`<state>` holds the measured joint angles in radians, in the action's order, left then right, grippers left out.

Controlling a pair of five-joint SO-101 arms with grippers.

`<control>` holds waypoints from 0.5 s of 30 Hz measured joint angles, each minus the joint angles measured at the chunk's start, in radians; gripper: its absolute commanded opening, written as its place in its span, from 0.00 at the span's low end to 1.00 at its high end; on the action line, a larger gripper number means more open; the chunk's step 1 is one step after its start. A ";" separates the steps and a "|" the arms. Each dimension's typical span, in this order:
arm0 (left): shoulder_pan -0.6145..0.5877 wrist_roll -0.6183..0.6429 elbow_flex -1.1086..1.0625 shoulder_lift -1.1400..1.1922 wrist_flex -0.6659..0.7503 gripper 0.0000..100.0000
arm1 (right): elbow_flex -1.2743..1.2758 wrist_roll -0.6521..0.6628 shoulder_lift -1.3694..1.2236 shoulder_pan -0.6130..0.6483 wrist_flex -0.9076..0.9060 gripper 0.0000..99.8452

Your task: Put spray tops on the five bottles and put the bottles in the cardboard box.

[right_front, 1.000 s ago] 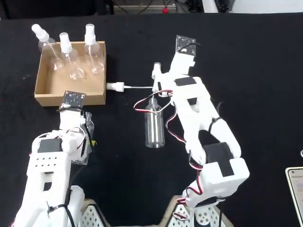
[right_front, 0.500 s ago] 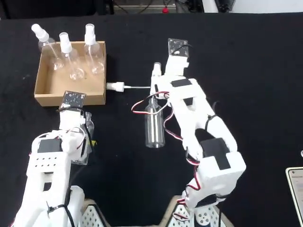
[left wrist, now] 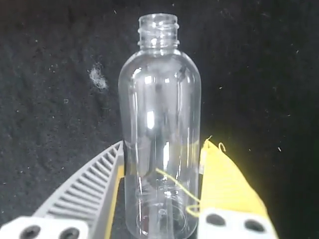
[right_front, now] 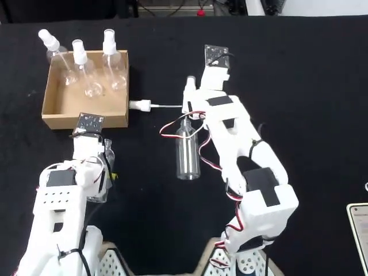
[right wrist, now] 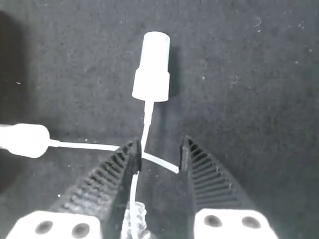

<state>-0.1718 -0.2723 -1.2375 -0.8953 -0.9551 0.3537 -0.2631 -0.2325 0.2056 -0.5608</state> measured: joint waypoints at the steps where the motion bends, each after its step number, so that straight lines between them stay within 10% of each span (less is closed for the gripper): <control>1: 0.000 0.000 0.000 0.000 0.000 0.21 | 0.000 0.000 0.000 0.000 -0.002 0.13; 15: 0.000 0.000 0.000 0.000 0.000 0.21 | 0.000 0.000 0.000 0.000 -0.021 0.06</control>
<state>-0.1718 -0.2723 -1.2375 -0.8953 -0.9551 0.3537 -0.2631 -0.2325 0.2056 -0.5823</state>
